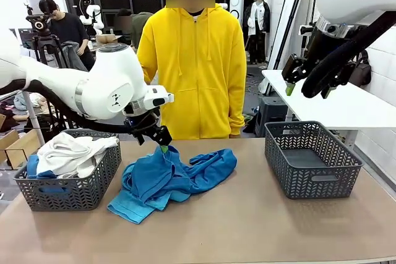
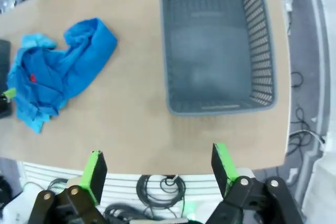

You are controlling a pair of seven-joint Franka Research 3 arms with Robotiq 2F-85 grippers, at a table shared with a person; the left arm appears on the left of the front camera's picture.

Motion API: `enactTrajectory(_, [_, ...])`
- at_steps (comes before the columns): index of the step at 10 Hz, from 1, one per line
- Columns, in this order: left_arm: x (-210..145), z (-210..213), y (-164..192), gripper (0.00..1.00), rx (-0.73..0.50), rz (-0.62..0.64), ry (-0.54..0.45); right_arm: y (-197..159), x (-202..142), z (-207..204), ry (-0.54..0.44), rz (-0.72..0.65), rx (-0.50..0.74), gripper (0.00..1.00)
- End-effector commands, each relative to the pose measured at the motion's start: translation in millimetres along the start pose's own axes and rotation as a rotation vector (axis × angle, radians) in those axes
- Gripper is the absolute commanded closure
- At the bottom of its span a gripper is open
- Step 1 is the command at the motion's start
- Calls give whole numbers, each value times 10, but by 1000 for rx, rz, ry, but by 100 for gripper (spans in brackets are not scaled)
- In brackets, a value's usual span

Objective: Sort the tops and bottoms.
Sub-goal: Lift clothes from the center of the table with your left hand.

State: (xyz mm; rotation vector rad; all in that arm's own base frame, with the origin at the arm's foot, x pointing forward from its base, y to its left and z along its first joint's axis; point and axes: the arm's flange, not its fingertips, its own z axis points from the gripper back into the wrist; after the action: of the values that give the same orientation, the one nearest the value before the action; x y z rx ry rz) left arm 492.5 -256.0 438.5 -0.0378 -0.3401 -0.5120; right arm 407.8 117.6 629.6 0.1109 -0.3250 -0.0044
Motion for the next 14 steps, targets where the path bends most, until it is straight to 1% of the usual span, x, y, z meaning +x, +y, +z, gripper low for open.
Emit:
enactTrajectory(1, [159, -150, -48, 0, 38, 33, 33, 140, -82, 32, -70, -96, 15, 0])
enactTrajectory(2, [253, -281, -49, 0, 51, 33, 59, 140, -82, 32, -70, -96, 15, 0])
enactTrajectory(3, [348, -419, -16, 0, 39, 41, 85, 140, -82, 32, -70, -96, 15, 0])
enactTrajectory(4, [411, -534, 30, 0, 44, 61, 82, 140, -82, 32, -70, -96, 15, 0])
enactTrajectory(6, [441, -615, 52, 0, 1, 56, 74, 140, -82, 32, -70, -96, 15, 0])
enactTrajectory(8, [437, -734, 81, 0, 31, 67, 96, 140, -82, 32, -70, -96, 15, 0])
enactTrajectory(10, [416, -776, 100, 0, 6, 64, 126, 140, -82, 32, -70, -96, 15, 0])
enactTrajectory(11, [403, -805, 111, 5, -5, 65, 136, 140, -82, 32, -70, -96, 15, 0])
enactTrajectory(12, [387, -821, 117, 18, -9, 65, 141, 140, -82, 32, -70, -96, 15, 0])
enactTrajectory(14, [359, -816, 104, 57, -12, 65, 142, 140, -82, 32, -70, -96, 15, 0])
